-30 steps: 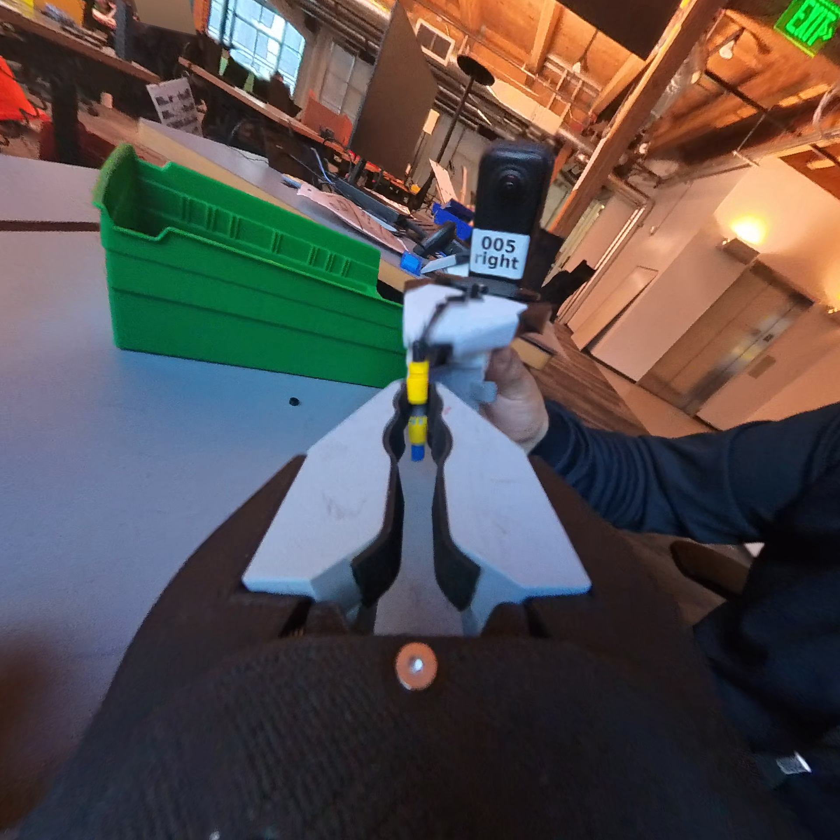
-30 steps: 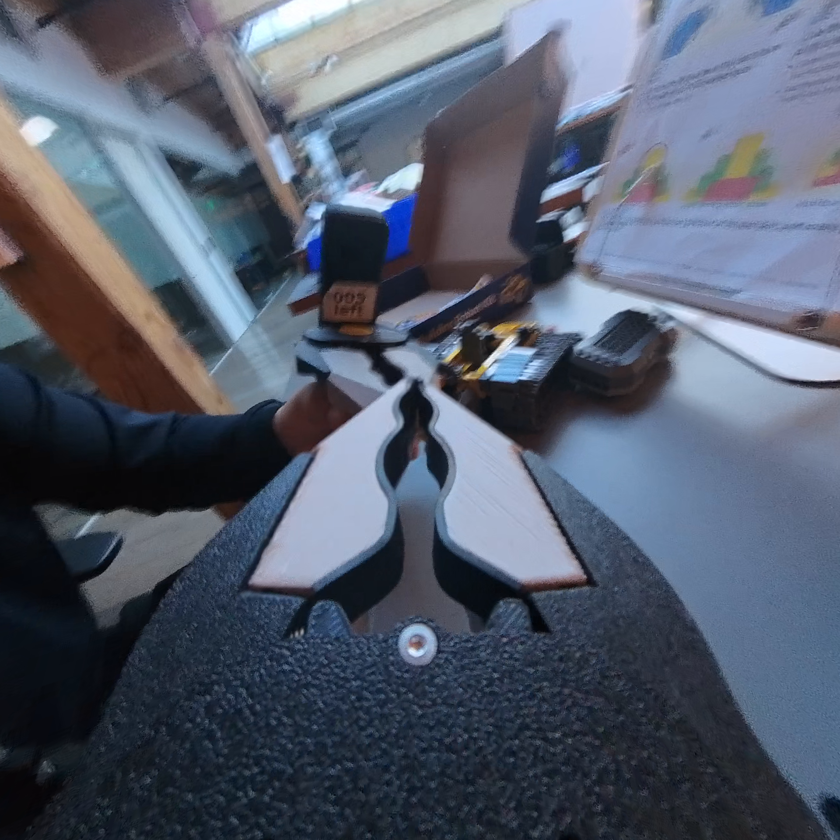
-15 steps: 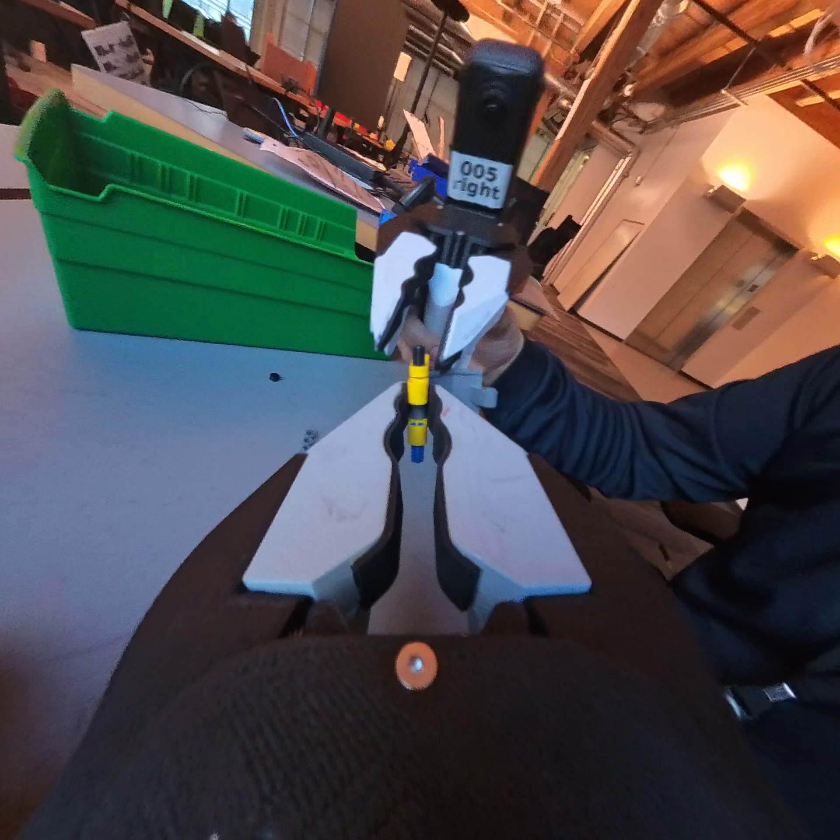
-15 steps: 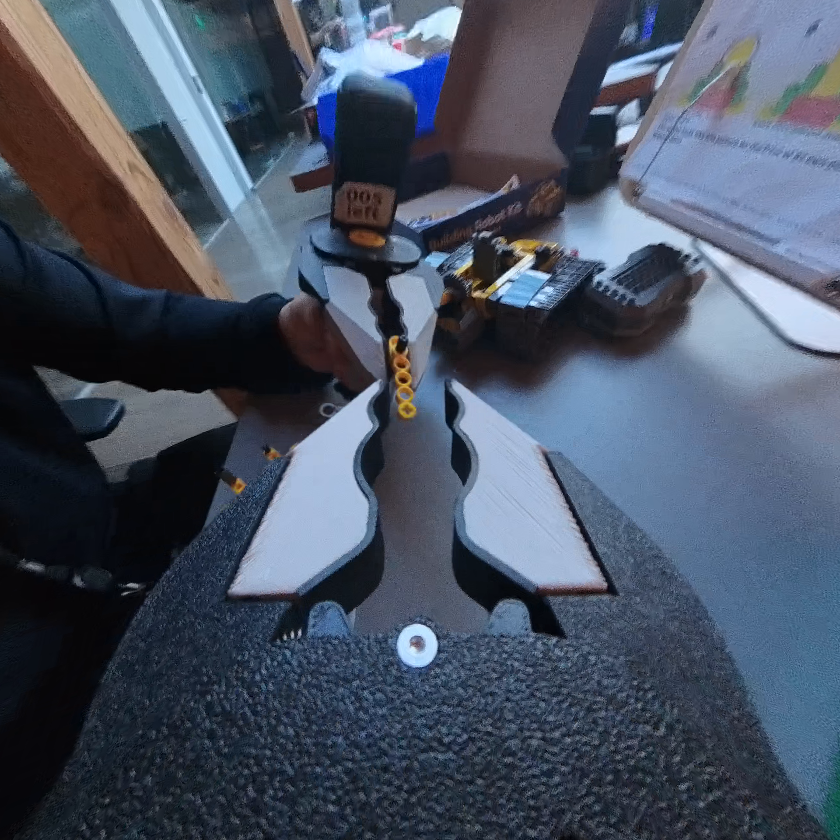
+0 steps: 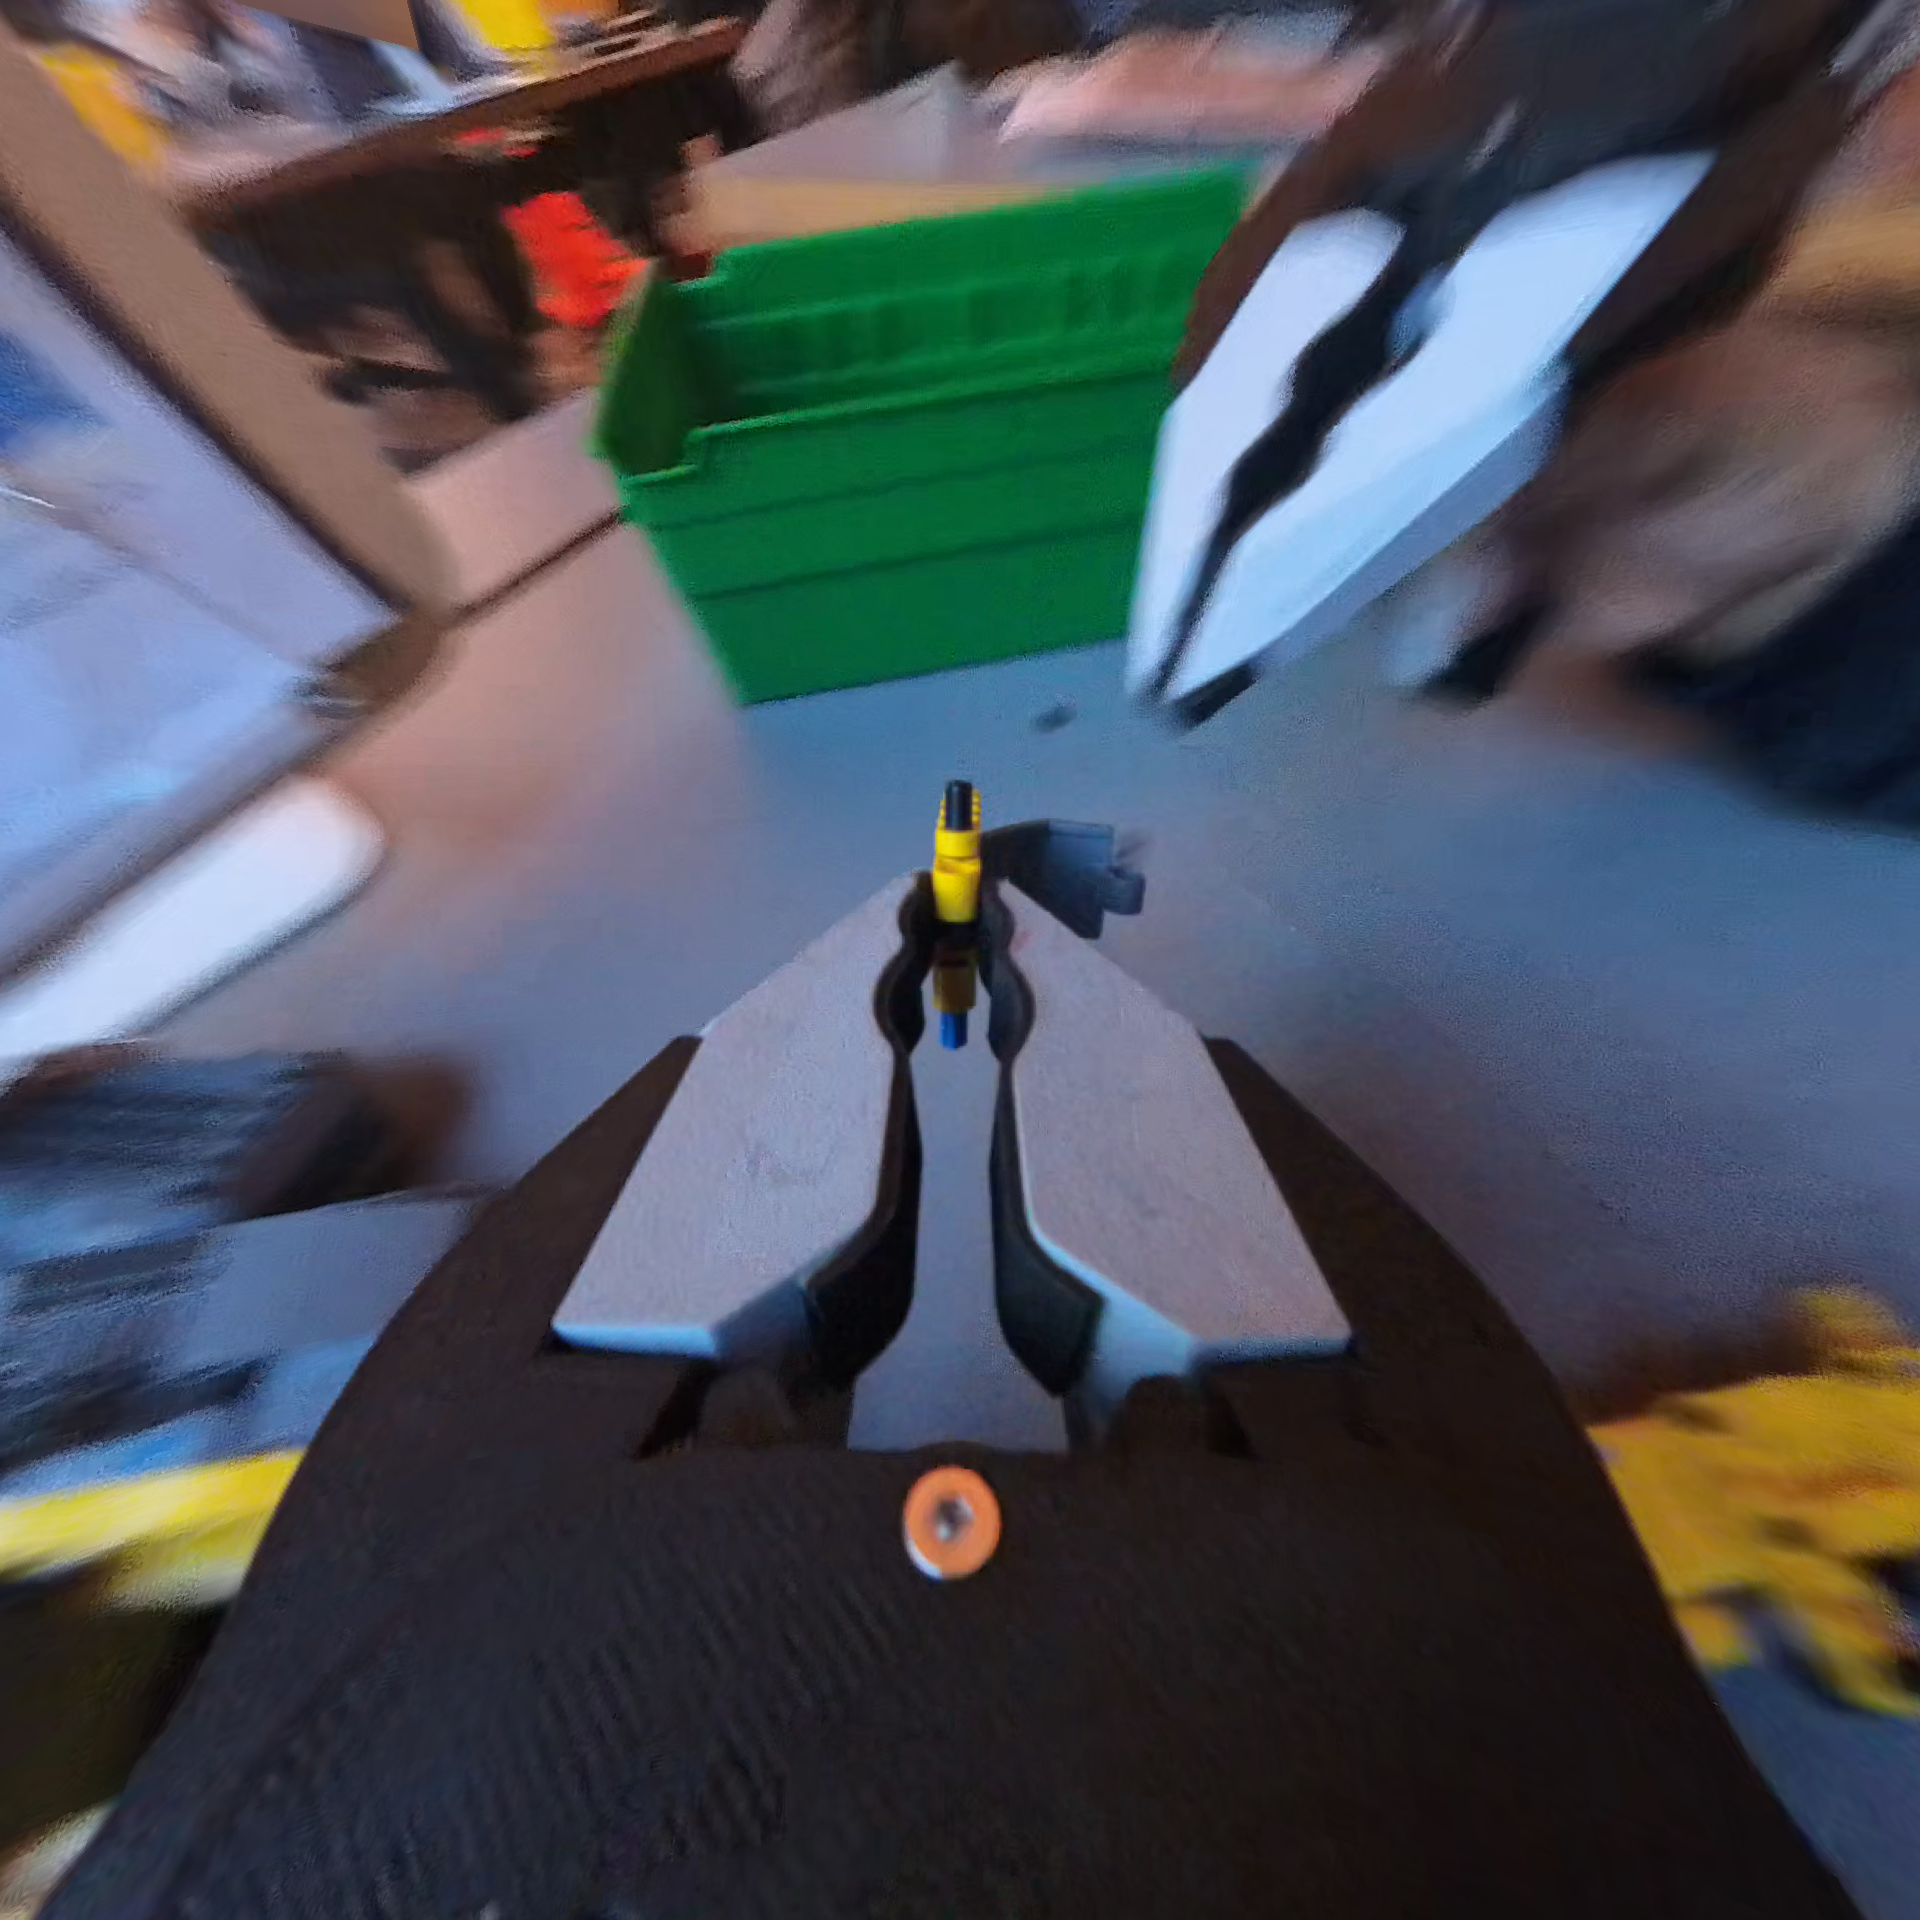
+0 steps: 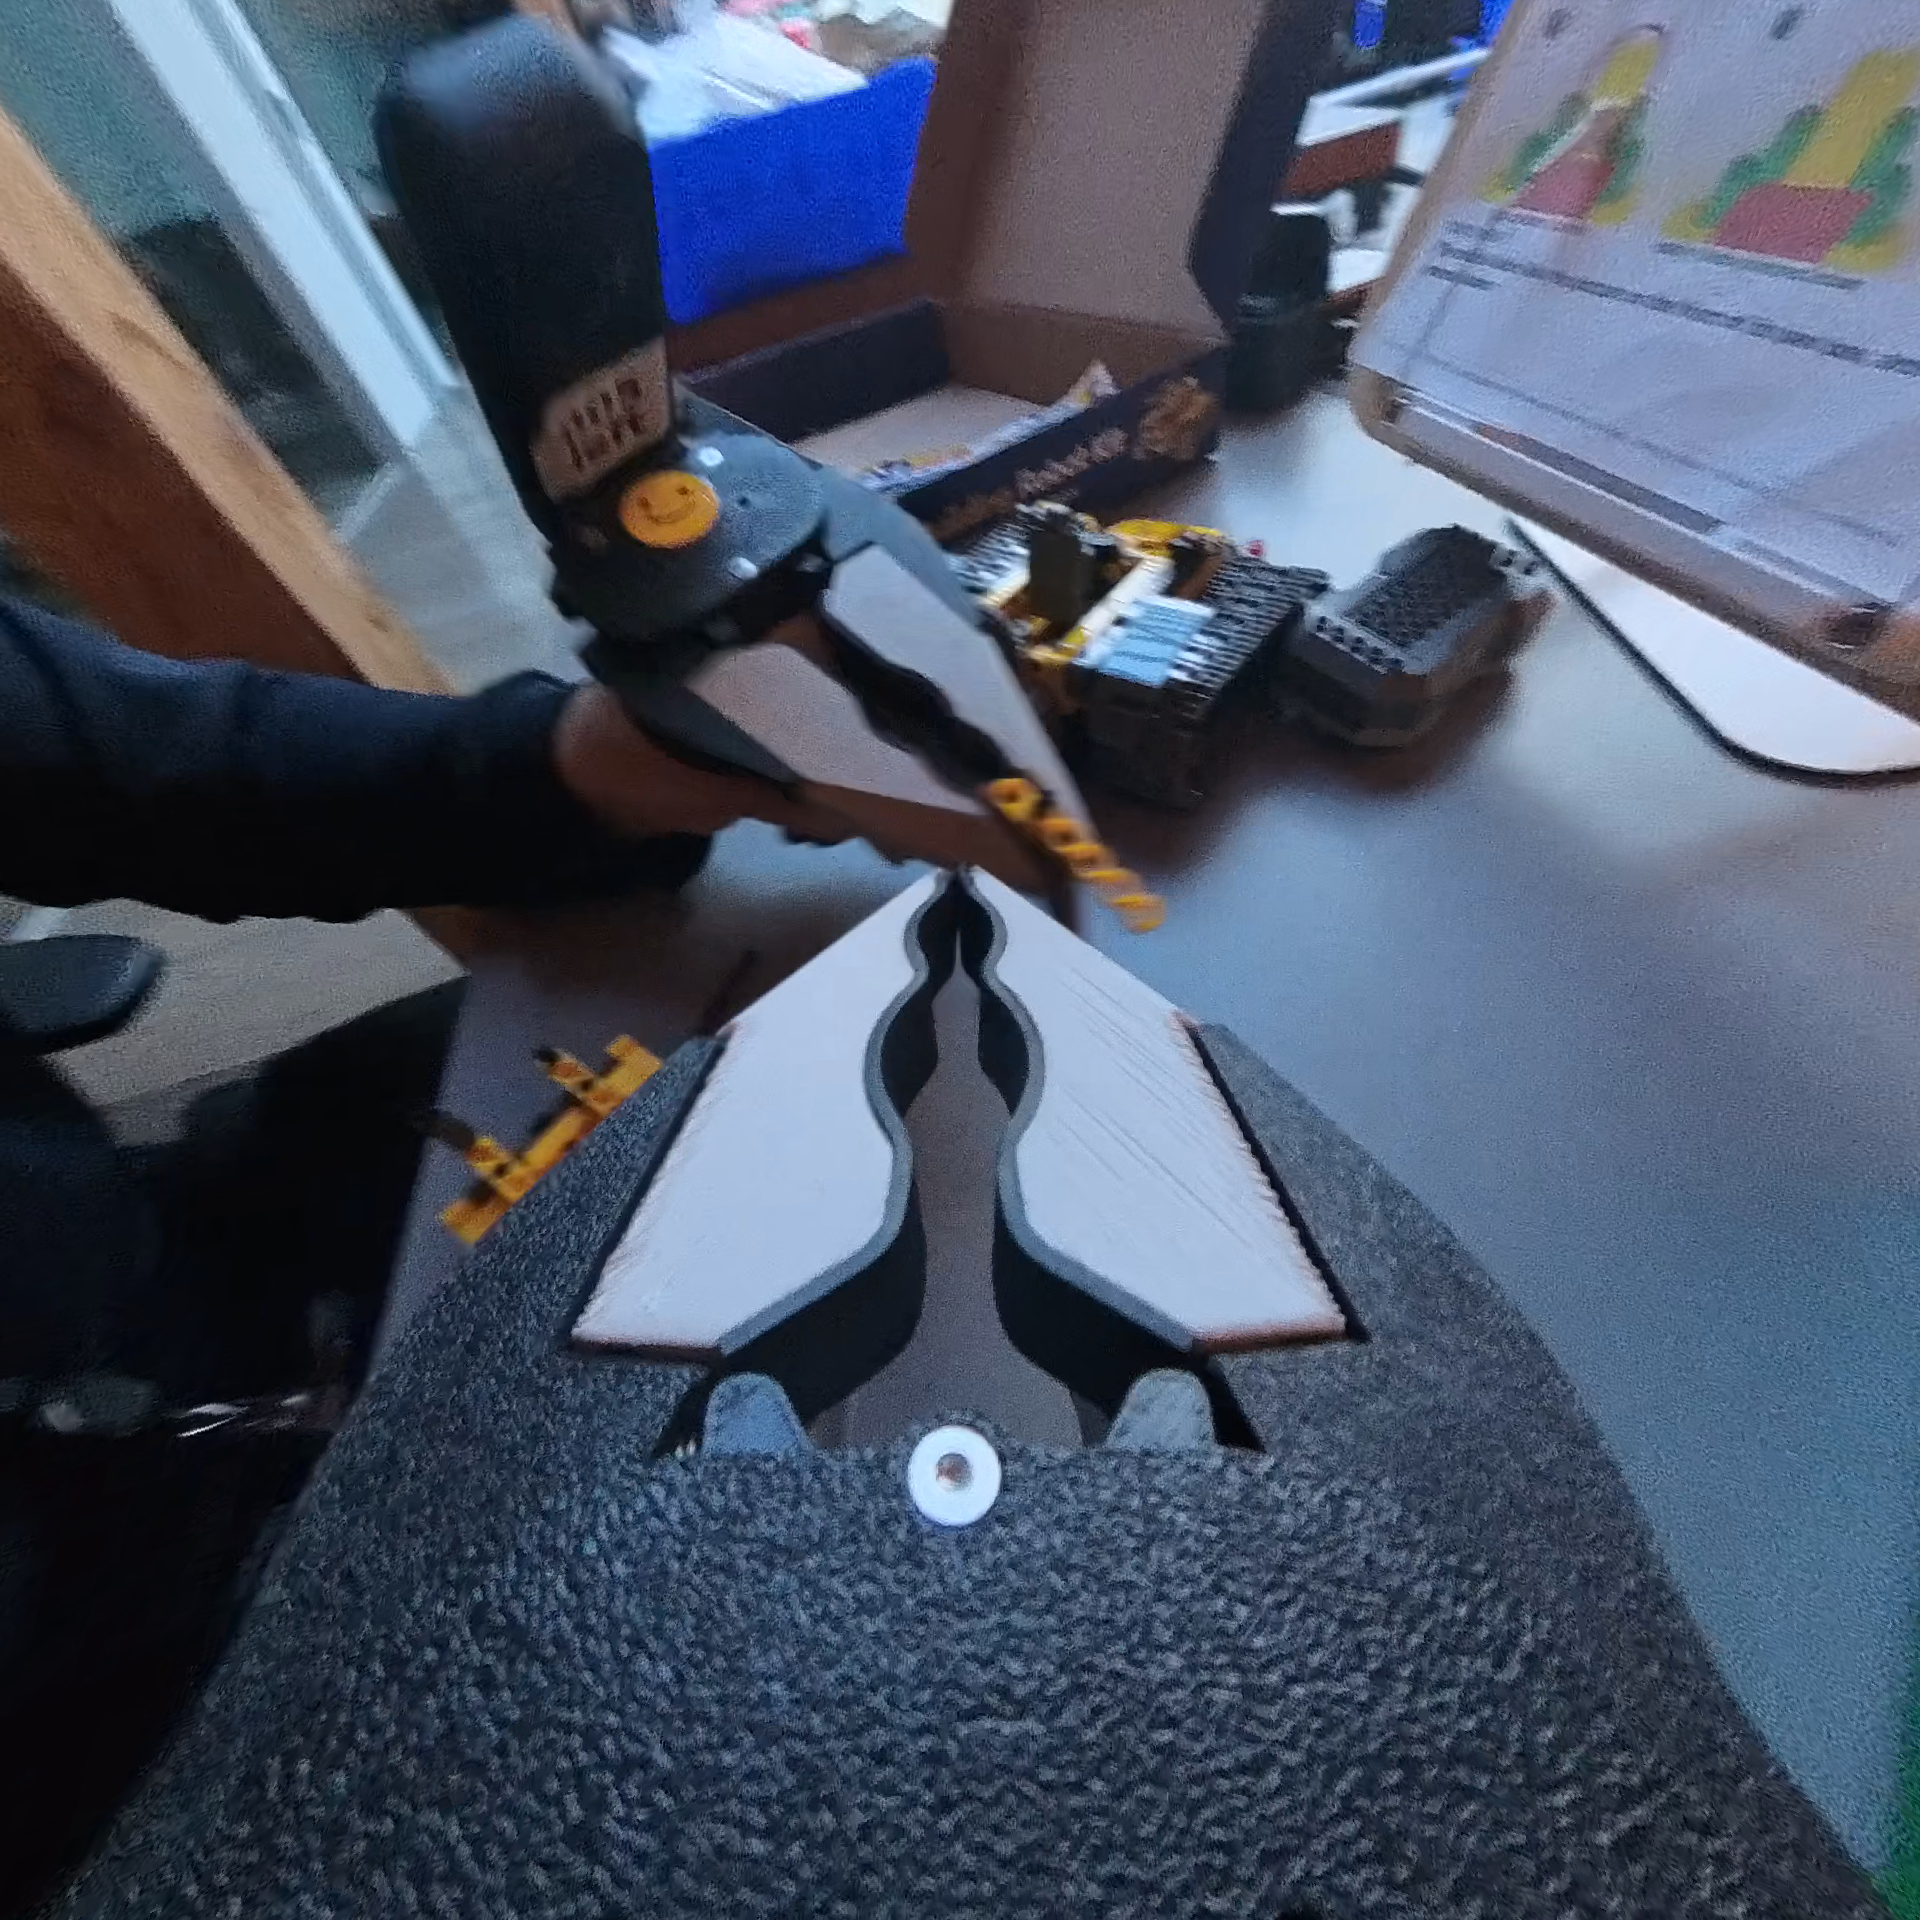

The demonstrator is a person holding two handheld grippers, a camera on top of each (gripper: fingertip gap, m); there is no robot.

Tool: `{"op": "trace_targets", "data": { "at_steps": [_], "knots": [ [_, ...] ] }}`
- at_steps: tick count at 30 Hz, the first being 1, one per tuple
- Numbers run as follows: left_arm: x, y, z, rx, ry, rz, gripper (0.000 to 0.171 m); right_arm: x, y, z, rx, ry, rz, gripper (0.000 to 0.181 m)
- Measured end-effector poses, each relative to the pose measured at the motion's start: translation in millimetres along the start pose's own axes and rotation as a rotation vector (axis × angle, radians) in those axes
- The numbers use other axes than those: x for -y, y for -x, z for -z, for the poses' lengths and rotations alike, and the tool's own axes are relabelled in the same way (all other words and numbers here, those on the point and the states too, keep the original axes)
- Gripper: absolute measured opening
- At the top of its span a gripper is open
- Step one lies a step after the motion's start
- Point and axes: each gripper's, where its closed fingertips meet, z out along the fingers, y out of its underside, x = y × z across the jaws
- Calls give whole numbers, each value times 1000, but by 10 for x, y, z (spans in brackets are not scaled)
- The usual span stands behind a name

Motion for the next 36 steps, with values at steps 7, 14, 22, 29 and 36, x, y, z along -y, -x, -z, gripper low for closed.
{"op": "trace_targets", "data": {
  "at_steps": [7, 14, 22, 29, 36],
  "knots": [
    [302, -157, 139, -154, -181, 71, 5, 166, -75, 144, -32, -127, 9, 0],
    [253, -378, 89, -243, -148, -2, 5, 46, -19, 112, 20, -43, 40, 29],
    [205, -255, 50, -85, -104, -134, 6, -157, -122, -36, -104, 89, 132, 8],
    [105, -65, 11, 151, -5, -342, 9, -248, -206, -108, -200, 154, 192, 6],
    [245, -174, 67, -48, -139, -72, 22, -16, -125, 8, -161, 20, 192, 5]
  ]
}}
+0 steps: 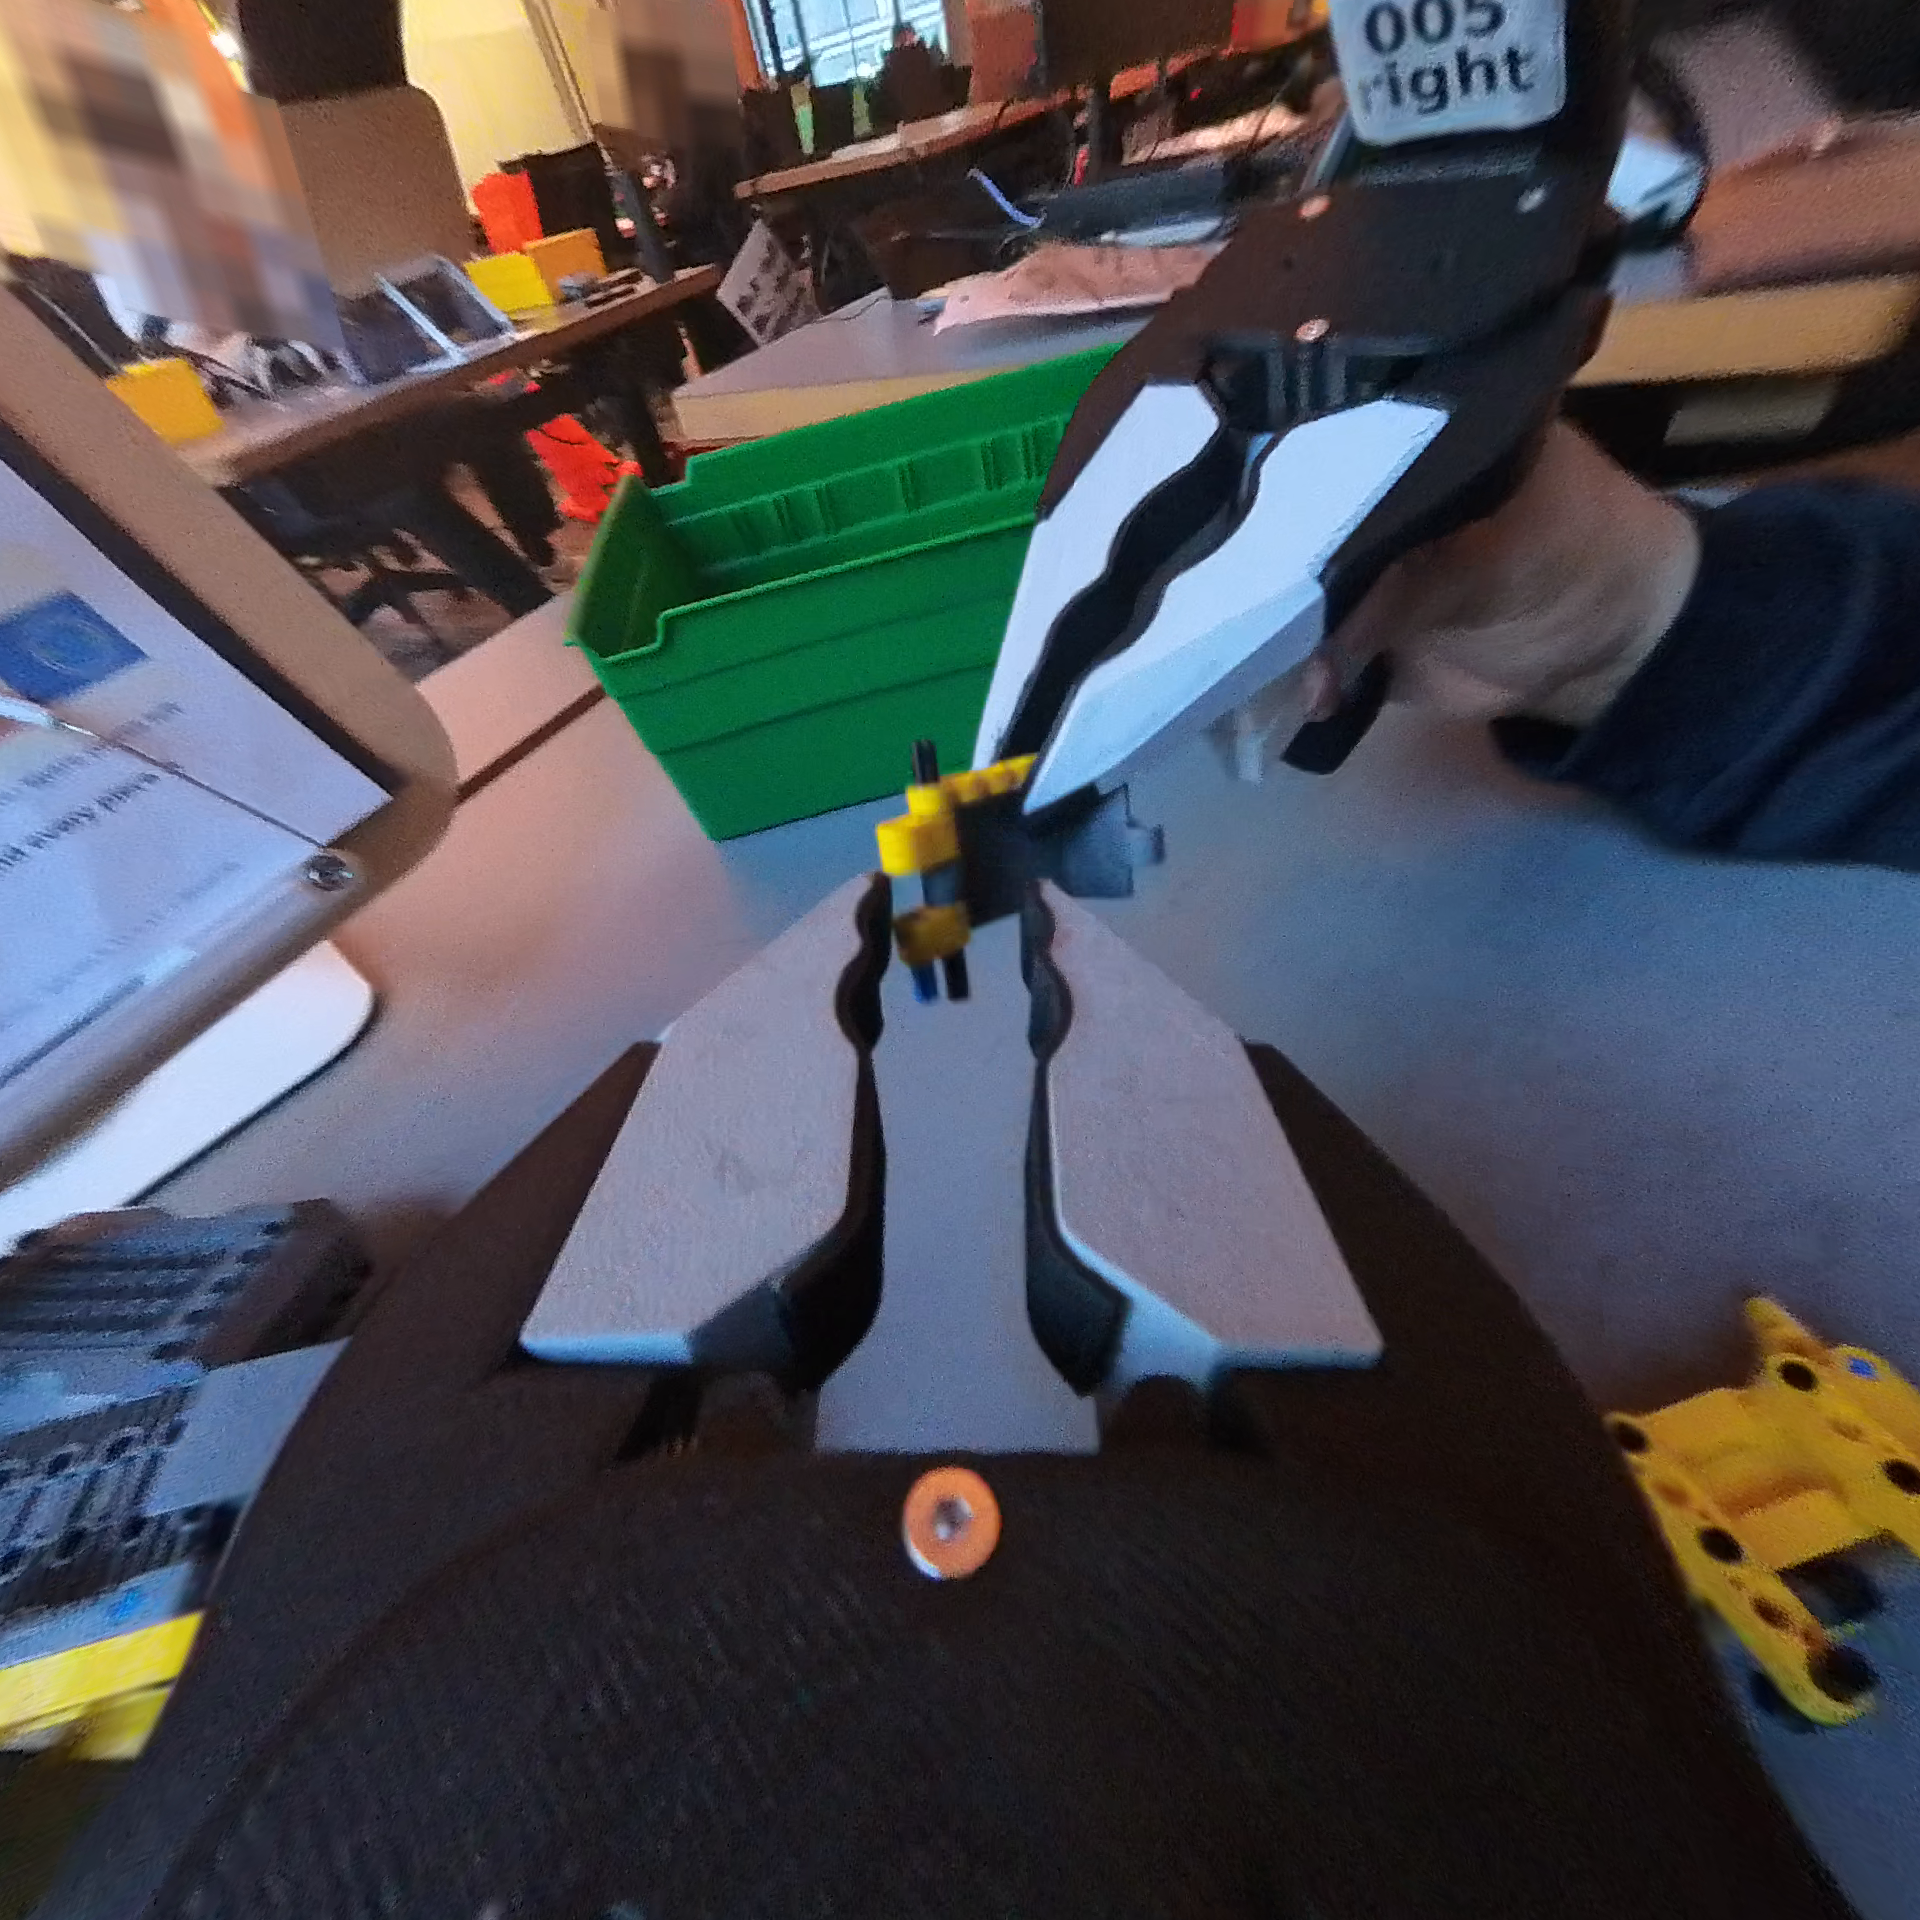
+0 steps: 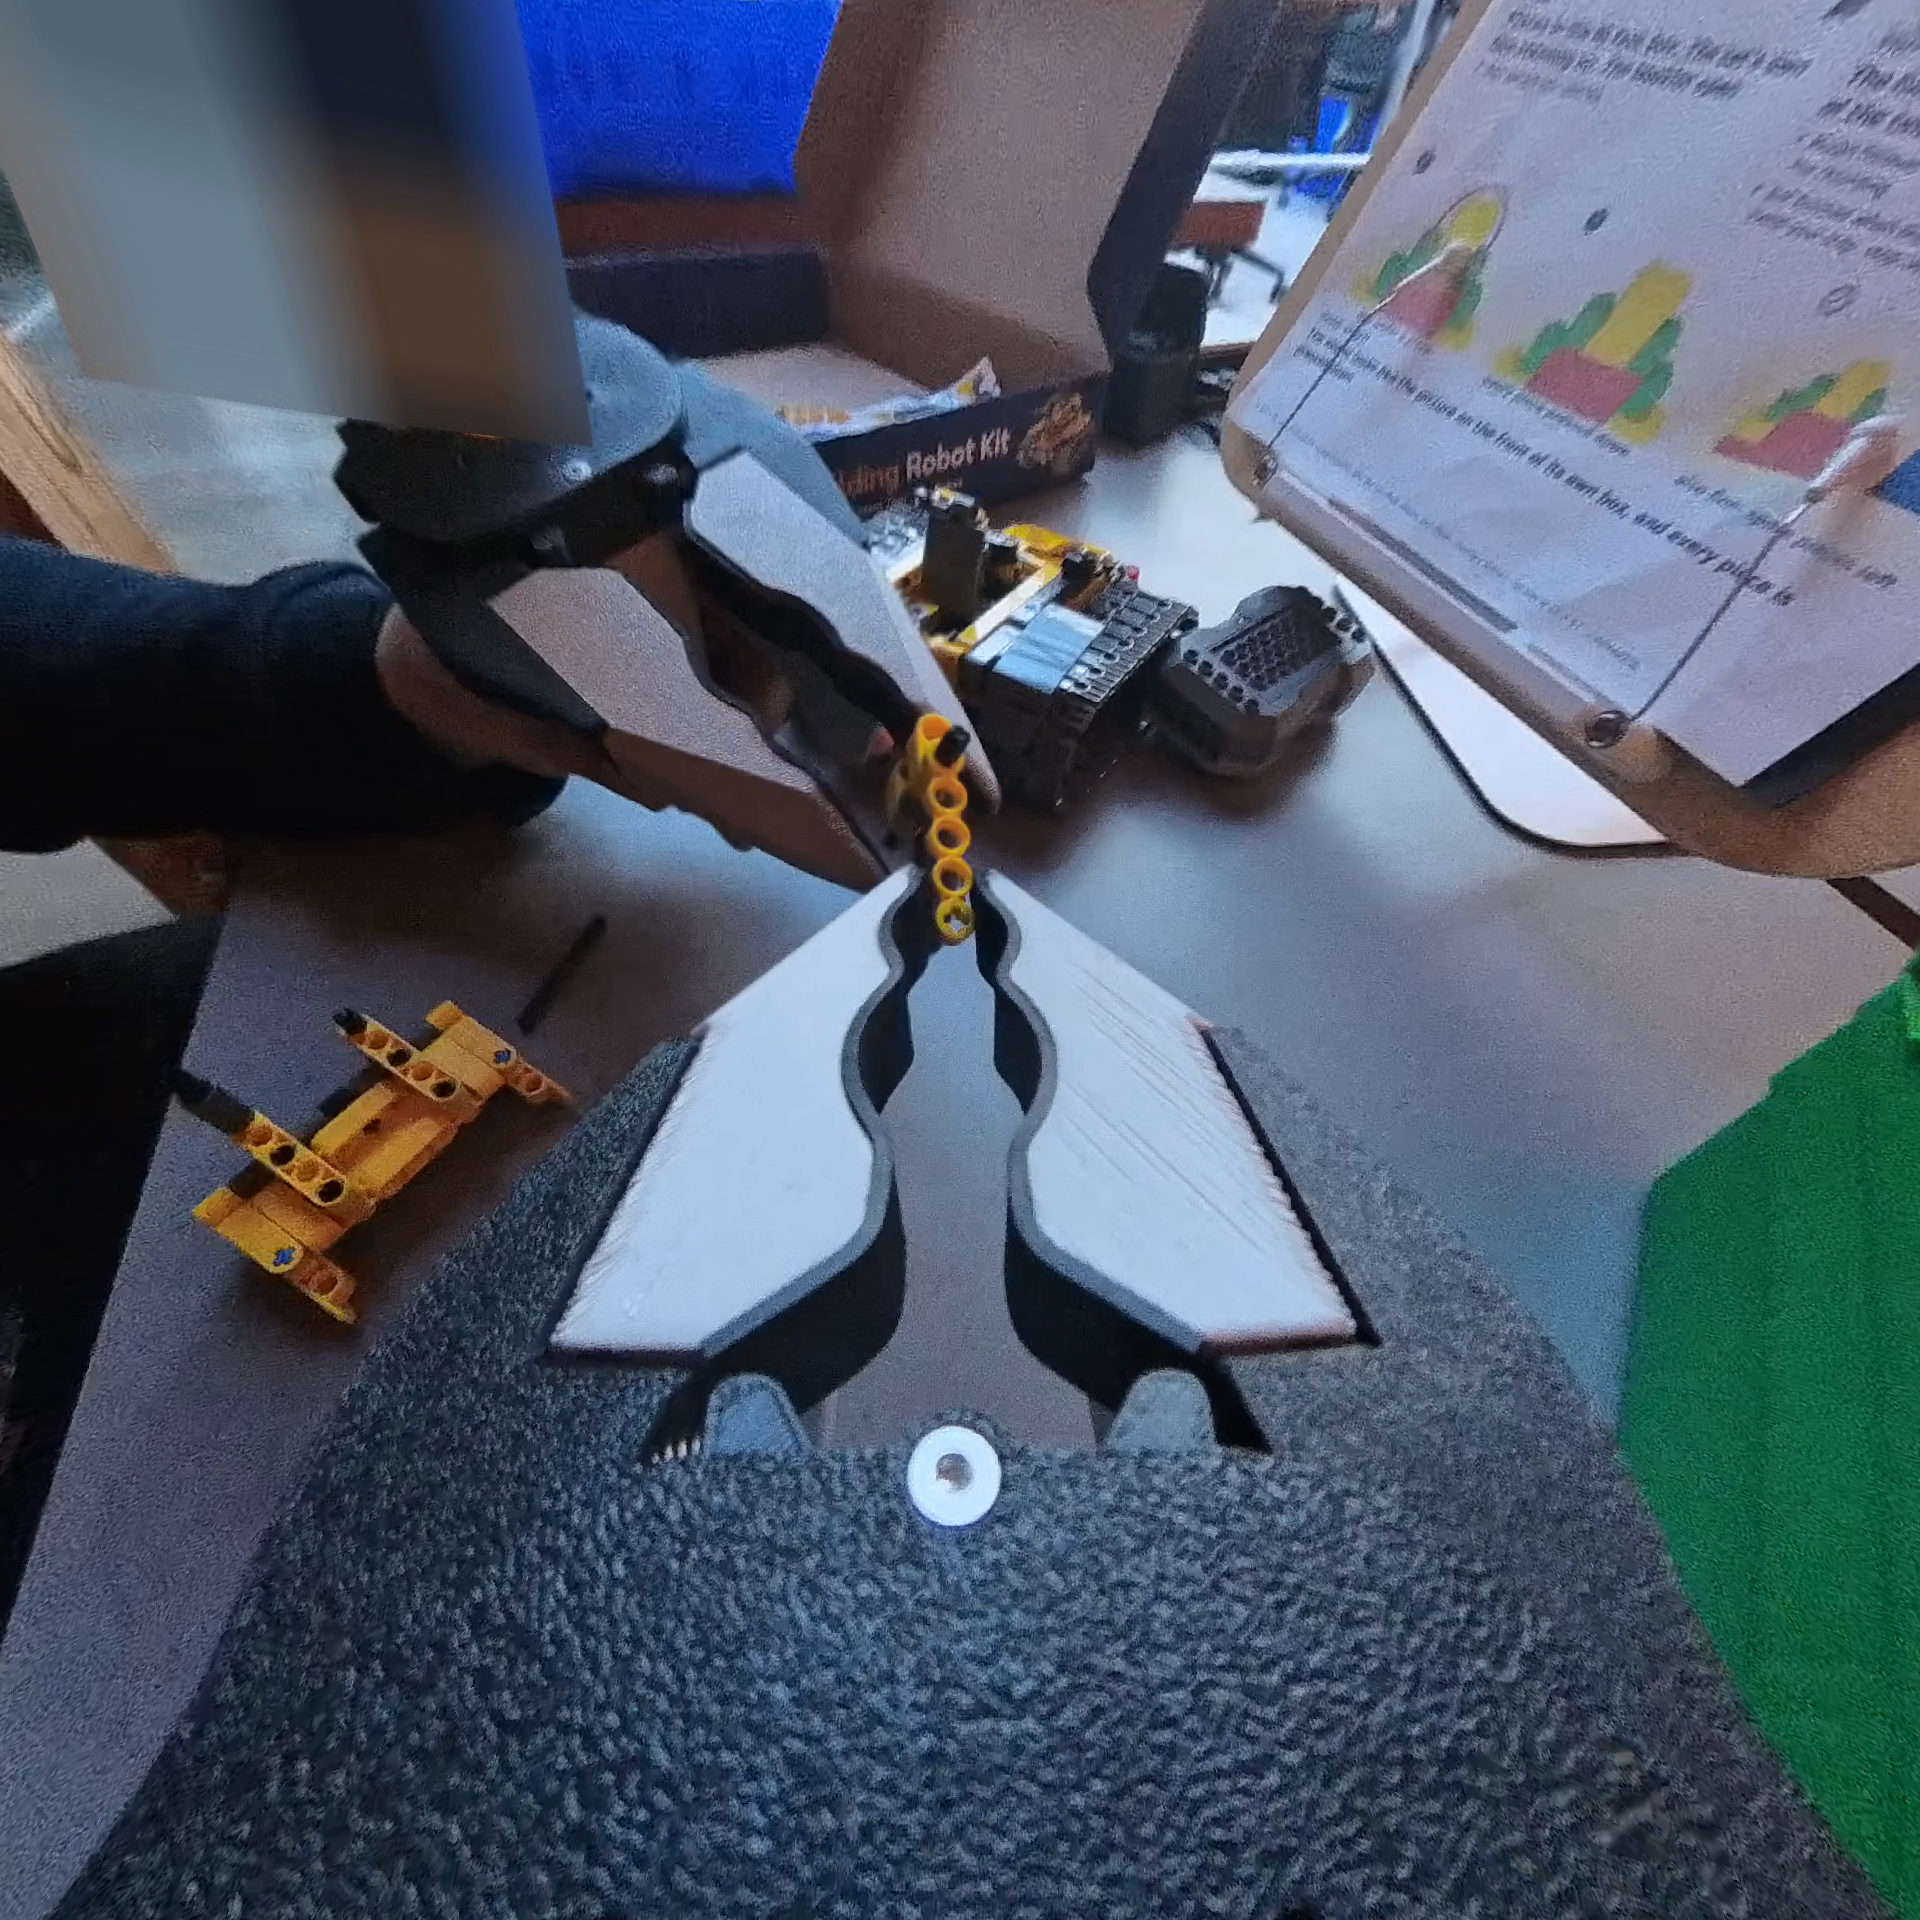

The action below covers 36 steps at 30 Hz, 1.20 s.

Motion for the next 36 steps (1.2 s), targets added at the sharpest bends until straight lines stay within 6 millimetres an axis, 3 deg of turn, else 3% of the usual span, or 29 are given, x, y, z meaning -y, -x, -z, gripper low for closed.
{"op": "trace_targets", "data": {
  "at_steps": [7, 11, 20, 26, 29, 36],
  "knots": [
    [104, -121, -3, -76, -83, 45, 34, 220, 147, 92, 219, -174, -208, 4],
    [167, -214, 31, -105, -130, -20, 14, 275, 209, 124, 332, -225, -303, 4],
    [296, -405, 113, -297, -205, 119, 27, 295, 252, 143, 362, -239, -288, 4],
    [296, -423, 128, -341, -202, 151, 21, 303, 291, 138, 387, -243, -290, 4],
    [195, -342, 100, -317, -149, 172, 4, 294, 254, 138, 366, -240, -290, 5],
    [-40, -74, 28, -67, -2, -27, 0, 91, 135, 6, 255, -121, -281, 10]
  ]
}}
